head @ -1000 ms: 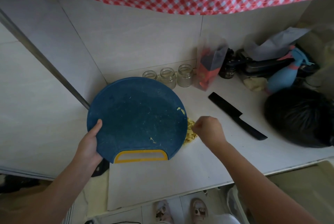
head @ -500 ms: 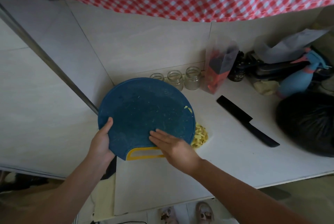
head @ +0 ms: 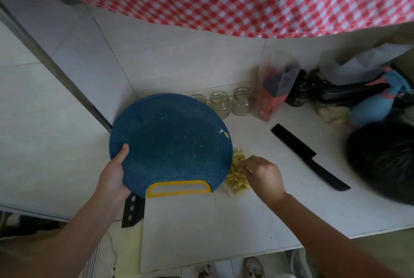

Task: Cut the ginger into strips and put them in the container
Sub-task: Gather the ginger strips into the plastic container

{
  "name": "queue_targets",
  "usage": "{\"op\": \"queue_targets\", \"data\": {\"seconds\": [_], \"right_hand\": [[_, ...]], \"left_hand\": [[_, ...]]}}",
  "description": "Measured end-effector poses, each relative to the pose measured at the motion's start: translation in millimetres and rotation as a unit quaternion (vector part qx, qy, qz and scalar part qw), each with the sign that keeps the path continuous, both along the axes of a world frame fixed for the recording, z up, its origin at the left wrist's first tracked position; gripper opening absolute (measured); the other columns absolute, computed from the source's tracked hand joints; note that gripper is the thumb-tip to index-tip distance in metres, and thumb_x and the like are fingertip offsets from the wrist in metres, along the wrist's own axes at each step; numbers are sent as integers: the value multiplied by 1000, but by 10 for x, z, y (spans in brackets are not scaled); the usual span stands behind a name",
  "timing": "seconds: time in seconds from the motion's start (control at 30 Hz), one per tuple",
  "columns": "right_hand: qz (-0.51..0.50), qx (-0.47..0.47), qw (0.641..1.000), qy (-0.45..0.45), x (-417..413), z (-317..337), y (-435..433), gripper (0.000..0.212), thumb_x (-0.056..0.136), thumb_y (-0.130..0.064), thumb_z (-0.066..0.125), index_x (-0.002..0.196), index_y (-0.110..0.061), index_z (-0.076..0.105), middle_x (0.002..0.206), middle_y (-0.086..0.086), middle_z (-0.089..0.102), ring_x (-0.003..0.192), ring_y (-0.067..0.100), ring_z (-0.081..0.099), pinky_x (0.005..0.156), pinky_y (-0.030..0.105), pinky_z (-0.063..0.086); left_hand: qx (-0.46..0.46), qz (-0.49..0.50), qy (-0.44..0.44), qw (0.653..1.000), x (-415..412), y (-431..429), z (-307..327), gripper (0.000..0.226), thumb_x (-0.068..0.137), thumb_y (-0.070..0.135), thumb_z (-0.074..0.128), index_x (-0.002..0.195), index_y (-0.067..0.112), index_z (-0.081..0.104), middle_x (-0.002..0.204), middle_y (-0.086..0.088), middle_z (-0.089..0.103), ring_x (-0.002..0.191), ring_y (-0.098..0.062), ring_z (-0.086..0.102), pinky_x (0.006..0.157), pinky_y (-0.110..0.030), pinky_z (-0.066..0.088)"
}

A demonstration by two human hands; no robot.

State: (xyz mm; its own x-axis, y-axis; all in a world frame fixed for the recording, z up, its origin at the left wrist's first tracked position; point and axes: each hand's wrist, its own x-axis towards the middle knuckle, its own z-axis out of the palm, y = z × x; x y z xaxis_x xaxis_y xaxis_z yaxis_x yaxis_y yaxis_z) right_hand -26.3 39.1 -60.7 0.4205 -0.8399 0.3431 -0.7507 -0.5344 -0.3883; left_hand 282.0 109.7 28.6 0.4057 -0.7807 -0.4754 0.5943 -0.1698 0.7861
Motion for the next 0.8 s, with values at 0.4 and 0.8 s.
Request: {"op": "queue_targets", "data": {"seconds": [0.4,0.8], "right_hand": [[4,195,981,12,799,273,52,64,99,-53,15,151,-24,-8,157,-10,-14,141,3,-18,115,24,-12],[-133,228,963,-45,252,183,125,37,89,3,48,122,-7,61,122,10,58,106,27,59,88,26,47]], "left_hand": [[-2,-60,-41,997,-29,87,203,36,91,34,52,123,19,59,119,-2,66,108,-22,63,80,-38,56],[-13,-59,-58,996,115,65,308,34,93,33,50,123,20,58,120,-1,66,108,-22,62,75,-36,58]]}}
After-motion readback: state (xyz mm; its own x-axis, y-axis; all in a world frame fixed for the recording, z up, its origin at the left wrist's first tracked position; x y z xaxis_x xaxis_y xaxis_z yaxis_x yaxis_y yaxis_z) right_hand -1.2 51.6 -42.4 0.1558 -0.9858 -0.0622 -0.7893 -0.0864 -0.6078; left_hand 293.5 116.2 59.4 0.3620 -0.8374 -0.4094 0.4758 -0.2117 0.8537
